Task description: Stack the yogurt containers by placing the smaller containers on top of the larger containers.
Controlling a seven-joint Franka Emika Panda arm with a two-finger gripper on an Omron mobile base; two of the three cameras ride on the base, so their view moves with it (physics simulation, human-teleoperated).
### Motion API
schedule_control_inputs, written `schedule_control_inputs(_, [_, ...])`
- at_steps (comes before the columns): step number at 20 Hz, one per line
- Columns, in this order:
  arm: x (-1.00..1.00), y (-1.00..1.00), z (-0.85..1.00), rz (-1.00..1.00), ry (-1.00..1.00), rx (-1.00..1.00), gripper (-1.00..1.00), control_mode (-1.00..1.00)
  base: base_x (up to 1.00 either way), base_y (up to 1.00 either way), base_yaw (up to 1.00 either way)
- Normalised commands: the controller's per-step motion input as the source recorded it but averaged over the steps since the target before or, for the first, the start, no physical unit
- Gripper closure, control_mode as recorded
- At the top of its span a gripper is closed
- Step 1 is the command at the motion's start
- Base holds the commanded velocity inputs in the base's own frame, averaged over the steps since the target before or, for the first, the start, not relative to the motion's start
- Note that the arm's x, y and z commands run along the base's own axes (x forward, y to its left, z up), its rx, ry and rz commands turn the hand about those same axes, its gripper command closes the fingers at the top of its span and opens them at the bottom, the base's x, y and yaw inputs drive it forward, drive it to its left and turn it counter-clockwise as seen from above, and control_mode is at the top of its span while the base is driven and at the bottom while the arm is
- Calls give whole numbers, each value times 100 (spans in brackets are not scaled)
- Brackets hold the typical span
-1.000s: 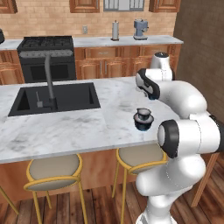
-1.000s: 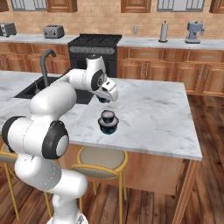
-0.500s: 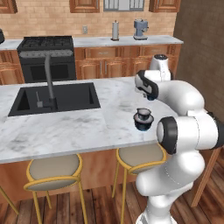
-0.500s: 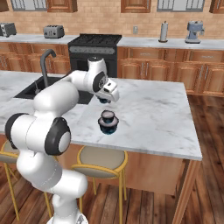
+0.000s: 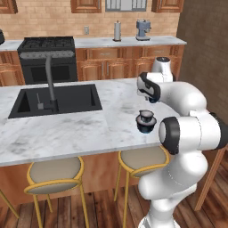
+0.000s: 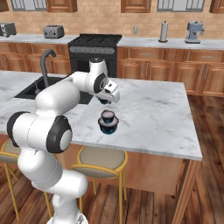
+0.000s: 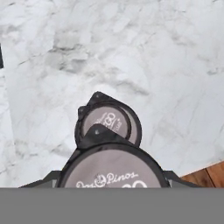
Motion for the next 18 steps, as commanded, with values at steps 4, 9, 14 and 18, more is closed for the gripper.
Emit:
schedule_control_inputs(4, [0,0,-15,2,0,-1,100,-100,0,0,0])
schedule_control_inputs(9, [0,0,-21,0,0,-1,100,-100,0,0,0])
schedule_control_inputs(14, [0,0,-26,0,0,0,100,-100,0,0,0])
schedule_control_inputs(18, [0,0,-26,0,0,0,100,-100,0,0,0])
